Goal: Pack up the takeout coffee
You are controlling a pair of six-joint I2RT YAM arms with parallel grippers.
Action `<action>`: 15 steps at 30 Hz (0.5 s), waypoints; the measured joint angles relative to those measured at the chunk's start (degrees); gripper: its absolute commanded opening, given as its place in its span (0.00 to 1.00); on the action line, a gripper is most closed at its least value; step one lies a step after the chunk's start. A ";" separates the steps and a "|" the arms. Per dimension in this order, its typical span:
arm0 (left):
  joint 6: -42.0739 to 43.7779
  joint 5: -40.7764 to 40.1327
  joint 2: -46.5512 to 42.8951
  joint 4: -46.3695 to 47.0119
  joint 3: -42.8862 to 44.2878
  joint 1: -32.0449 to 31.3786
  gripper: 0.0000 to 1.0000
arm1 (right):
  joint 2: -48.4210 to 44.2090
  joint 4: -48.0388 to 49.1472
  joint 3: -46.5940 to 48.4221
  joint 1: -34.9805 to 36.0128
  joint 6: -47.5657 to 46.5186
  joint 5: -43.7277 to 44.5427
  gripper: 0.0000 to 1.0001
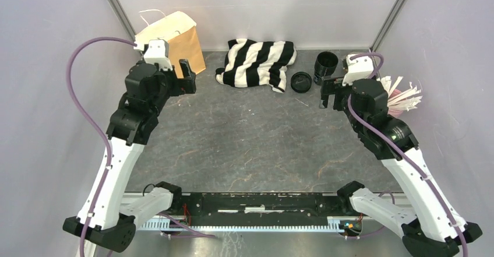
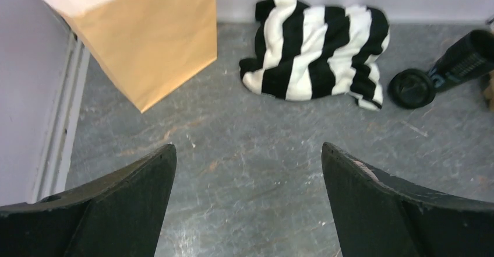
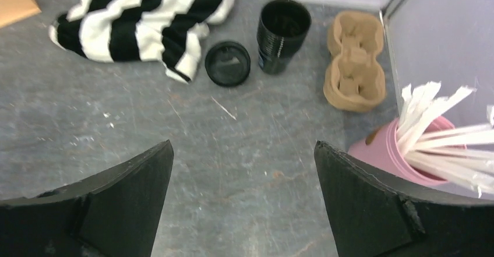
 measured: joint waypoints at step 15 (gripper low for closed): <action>-1.57 11.39 -1.77 12.13 -15.80 4.35 0.99 | 3.19 0.55 -9.66 -9.97 -0.42 -11.93 0.98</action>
